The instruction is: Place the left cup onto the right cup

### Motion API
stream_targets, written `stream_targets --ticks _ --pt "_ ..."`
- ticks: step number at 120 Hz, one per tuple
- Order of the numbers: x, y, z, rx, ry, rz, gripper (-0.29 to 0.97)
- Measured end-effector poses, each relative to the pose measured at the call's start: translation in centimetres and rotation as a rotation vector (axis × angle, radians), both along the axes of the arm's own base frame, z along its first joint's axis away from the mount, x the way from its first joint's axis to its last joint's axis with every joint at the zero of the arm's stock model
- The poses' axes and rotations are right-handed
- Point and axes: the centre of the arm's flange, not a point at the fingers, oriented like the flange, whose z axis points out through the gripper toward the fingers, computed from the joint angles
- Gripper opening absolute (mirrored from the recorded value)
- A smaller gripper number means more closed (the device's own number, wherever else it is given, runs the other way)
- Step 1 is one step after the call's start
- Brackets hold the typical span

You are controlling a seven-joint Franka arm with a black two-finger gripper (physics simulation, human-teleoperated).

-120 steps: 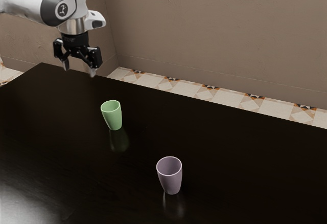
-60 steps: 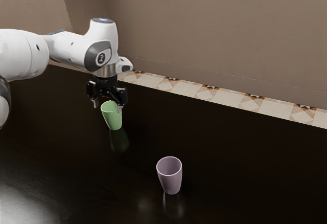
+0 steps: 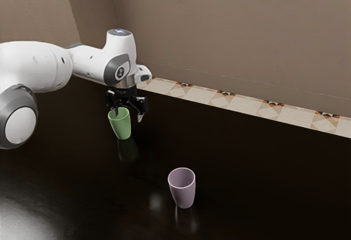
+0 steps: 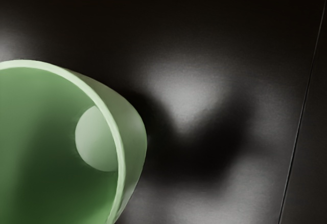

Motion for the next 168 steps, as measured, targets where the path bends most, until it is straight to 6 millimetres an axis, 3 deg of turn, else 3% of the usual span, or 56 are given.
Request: stream_targets --ticks 65,86,98,116,138,152,168 --pt "1.7 1.3 -4.0 -0.023 -0.028 0.019 0.68" --pt "1.9 1.6 -3.5 -0.016 -0.050 0.015 0.25" --pt "1.9 1.7 -3.3 -0.015 -0.054 0.011 0.09" --pt "1.8 2.6 -3.3 -0.010 -0.052 0.020 -0.03" --pt "1.7 2.8 -3.2 -0.008 -0.050 0.021 -0.07" --pt "1.7 2.8 -1.9 -0.012 -0.065 0.023 -0.08" --pt "0.6 2.4 3.2 -0.030 -0.104 0.033 -0.08"
